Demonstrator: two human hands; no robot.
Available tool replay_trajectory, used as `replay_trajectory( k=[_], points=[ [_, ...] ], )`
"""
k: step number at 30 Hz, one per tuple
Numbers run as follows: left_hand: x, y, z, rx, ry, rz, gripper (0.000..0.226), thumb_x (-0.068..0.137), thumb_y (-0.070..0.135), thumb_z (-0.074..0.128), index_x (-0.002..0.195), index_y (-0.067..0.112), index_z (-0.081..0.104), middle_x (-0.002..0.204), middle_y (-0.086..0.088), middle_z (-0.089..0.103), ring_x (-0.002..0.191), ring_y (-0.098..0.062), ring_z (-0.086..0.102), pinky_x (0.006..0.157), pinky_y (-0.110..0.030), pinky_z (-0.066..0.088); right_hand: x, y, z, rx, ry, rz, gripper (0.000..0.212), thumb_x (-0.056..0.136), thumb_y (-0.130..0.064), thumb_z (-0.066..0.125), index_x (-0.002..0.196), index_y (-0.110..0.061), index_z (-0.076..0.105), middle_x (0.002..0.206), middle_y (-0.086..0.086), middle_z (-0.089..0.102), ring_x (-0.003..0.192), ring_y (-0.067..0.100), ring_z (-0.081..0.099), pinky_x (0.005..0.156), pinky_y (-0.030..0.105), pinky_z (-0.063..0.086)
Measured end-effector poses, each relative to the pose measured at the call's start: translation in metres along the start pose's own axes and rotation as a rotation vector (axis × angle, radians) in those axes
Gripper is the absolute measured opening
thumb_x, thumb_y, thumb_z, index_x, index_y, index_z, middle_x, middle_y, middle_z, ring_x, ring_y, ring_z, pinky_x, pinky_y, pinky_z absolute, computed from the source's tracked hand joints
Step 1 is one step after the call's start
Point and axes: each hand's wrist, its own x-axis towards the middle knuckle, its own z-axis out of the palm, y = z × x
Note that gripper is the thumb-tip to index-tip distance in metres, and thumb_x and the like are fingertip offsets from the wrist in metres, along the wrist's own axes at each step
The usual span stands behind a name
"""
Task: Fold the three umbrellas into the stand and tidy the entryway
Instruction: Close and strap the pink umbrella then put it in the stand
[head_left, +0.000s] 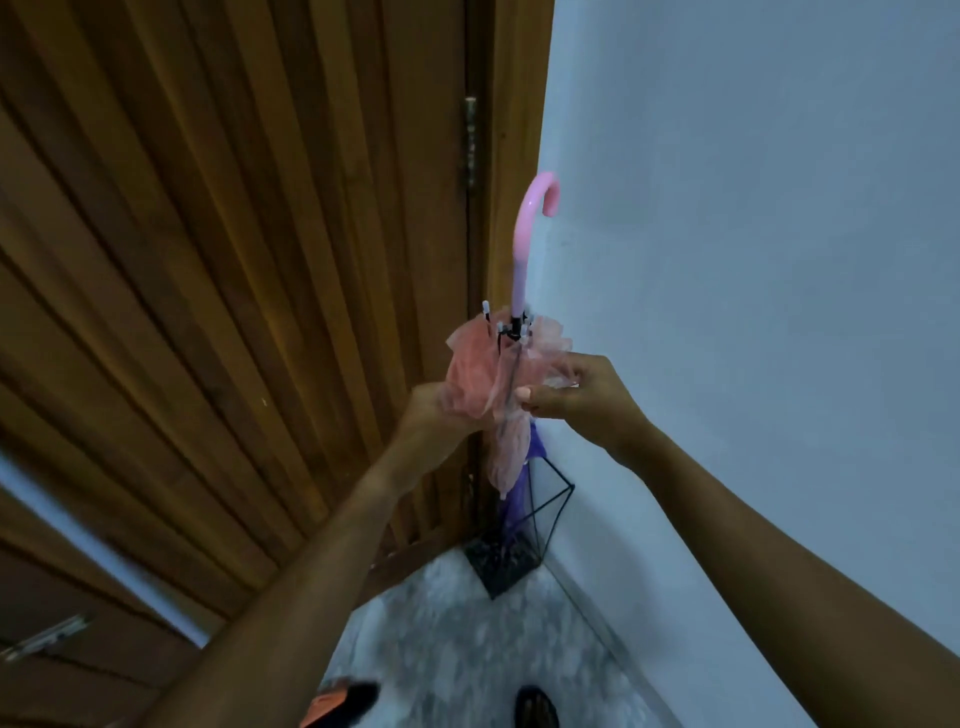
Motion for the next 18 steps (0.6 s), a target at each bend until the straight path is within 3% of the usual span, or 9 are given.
replay_trajectory(
  k=[2,6,8,10,13,15,16,18],
  points=[
    [0.024,-0.022,0.0,0.073,-0.029,-0.033,0.021,0.082,0.001,0.077,0.1,0.005,0.07,0.092,0.007,0.071,0.081,0.005,0.071,0.07,-0.013,0.054,0.025,0.027,-0.001,-0.046,0.002,0.022,0.021,0.084,-0.003,0.077,0.105,-0.005,0.077,0.097,0.013,0.077,0.092,0.034,0.074,0.084,0.047,0.062],
    [0.071,-0.07,0.007,0.08,-0.03,-0.203,0.026,0.075,0.01,0.085,0.097,0.019,0.073,0.087,0.015,0.072,0.075,0.007,0.069,0.066,-0.009,0.051,0.069,0.09,0.002,-0.067,0.009,0.172,0.021,0.081,-0.004,0.081,0.1,0.001,0.075,0.094,0.021,0.075,0.091,0.041,0.072,0.084,0.05,0.06],
    [0.094,-0.095,0.019,0.056,-0.046,-0.279,0.022,0.08,-0.001,0.079,0.1,0.008,0.073,0.079,0.014,0.074,0.074,0.0,0.071,0.064,-0.009,0.05,0.092,0.128,0.003,-0.067,-0.009,0.256,0.016,0.081,-0.006,0.081,0.094,0.0,0.075,0.09,0.018,0.075,0.088,0.037,0.073,0.084,0.05,0.06],
    [0.116,-0.123,0.031,0.031,-0.012,-0.361,0.016,0.083,-0.008,0.073,0.097,-0.001,0.072,0.074,0.008,0.075,0.071,-0.004,0.072,0.063,-0.013,0.053,0.115,0.165,0.007,-0.059,-0.043,0.344,0.013,0.08,-0.007,0.082,0.091,-0.005,0.075,0.09,0.01,0.076,0.087,0.027,0.074,0.089,0.043,0.06],
    [0.152,-0.177,0.042,0.012,0.057,-0.496,0.032,0.078,0.009,0.082,0.107,-0.001,0.074,0.099,-0.014,0.077,0.099,-0.033,0.073,0.09,-0.045,0.059,0.15,0.224,0.02,-0.03,-0.093,0.443,0.025,0.077,-0.004,0.085,0.1,0.0,0.076,0.096,0.011,0.077,0.086,0.015,0.072,0.088,0.033,0.056],
    [0.17,-0.21,0.049,0.028,0.037,-0.547,0.047,0.075,0.018,0.084,0.115,-0.003,0.07,0.106,-0.013,0.074,0.101,-0.029,0.07,0.094,-0.04,0.055,0.166,0.264,0.03,-0.009,-0.135,0.483,0.027,0.078,0.003,0.082,0.103,0.007,0.074,0.093,0.009,0.074,0.075,-0.002,0.069,0.081,0.019,0.053],
    [0.176,-0.226,0.054,0.065,0.034,-0.57,0.043,0.076,0.018,0.084,0.113,-0.001,0.07,0.102,-0.009,0.072,0.097,-0.025,0.068,0.089,-0.034,0.054,0.171,0.283,0.035,-0.012,-0.147,0.499,0.028,0.078,0.004,0.082,0.104,0.008,0.073,0.093,0.01,0.073,0.071,-0.008,0.067,0.077,0.012,0.051],
    [0.187,-0.258,0.064,0.115,0.027,-0.6,0.031,0.074,0.016,0.087,0.103,0.02,0.075,0.098,-0.002,0.073,0.097,-0.024,0.069,0.091,-0.039,0.055,0.177,0.321,0.045,-0.04,-0.186,0.539,0.032,0.077,-0.004,0.084,0.105,0.005,0.073,0.096,0.009,0.074,0.077,-0.005,0.069,0.078,0.012,0.053]
  ],
)
